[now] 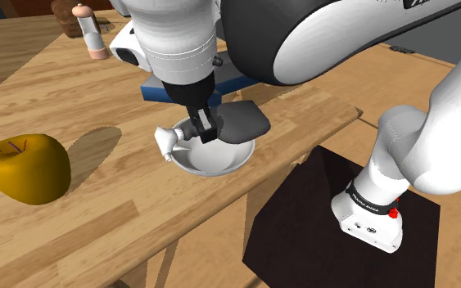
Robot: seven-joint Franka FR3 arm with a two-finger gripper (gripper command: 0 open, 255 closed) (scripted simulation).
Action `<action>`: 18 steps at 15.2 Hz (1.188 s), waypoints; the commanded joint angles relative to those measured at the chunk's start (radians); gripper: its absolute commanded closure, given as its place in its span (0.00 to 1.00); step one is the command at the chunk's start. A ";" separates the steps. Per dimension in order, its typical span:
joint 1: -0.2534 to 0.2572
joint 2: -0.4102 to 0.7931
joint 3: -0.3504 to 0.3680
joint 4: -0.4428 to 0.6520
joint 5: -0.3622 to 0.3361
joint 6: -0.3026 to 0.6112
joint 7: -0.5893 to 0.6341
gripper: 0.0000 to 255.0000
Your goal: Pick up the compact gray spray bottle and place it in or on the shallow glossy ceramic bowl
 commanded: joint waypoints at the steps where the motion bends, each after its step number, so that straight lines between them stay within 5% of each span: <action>1: 0.000 0.000 0.000 0.000 0.000 0.000 0.000 1.00; 2: 0.000 0.000 0.000 0.000 0.000 0.000 0.000 1.00; 3: 0.000 0.000 0.000 0.000 0.000 0.000 0.000 0.00; 8: 0.000 0.000 0.000 0.000 0.000 0.000 0.000 0.00; 12: 0.018 0.027 0.023 0.149 -0.002 -0.131 0.001 0.00; 18: 0.018 0.027 0.023 0.149 -0.002 -0.131 0.001 0.00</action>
